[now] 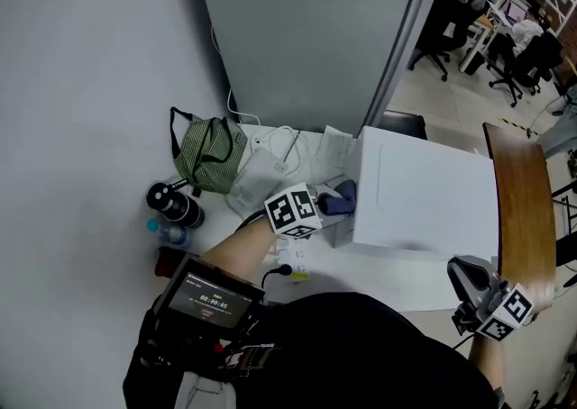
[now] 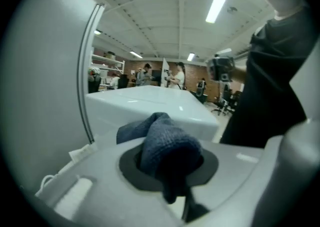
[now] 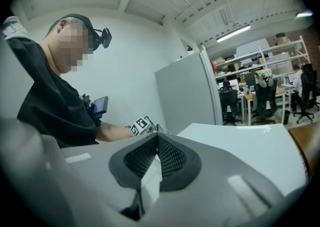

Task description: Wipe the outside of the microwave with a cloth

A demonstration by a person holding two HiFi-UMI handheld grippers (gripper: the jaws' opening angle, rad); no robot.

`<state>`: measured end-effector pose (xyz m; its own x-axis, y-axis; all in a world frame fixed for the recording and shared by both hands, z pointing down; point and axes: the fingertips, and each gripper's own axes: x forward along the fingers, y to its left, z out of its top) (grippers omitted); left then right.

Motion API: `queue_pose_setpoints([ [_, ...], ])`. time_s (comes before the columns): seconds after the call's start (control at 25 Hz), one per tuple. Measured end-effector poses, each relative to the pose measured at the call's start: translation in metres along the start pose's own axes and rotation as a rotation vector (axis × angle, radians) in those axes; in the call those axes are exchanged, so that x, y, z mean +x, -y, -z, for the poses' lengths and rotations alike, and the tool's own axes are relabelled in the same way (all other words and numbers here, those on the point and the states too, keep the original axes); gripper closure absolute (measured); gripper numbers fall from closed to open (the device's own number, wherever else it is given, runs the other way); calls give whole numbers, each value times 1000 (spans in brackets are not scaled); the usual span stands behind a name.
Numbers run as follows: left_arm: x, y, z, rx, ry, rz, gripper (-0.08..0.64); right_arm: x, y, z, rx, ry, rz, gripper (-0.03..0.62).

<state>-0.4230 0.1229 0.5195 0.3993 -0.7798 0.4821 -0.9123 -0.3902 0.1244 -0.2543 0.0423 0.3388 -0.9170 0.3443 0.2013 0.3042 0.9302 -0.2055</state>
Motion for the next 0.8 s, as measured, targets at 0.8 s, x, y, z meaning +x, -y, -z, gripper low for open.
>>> queue_pose_setpoints([
  [0.8,13,-212,-23,-190,119,-395,505,-62,27,-1,38,-25,224,588],
])
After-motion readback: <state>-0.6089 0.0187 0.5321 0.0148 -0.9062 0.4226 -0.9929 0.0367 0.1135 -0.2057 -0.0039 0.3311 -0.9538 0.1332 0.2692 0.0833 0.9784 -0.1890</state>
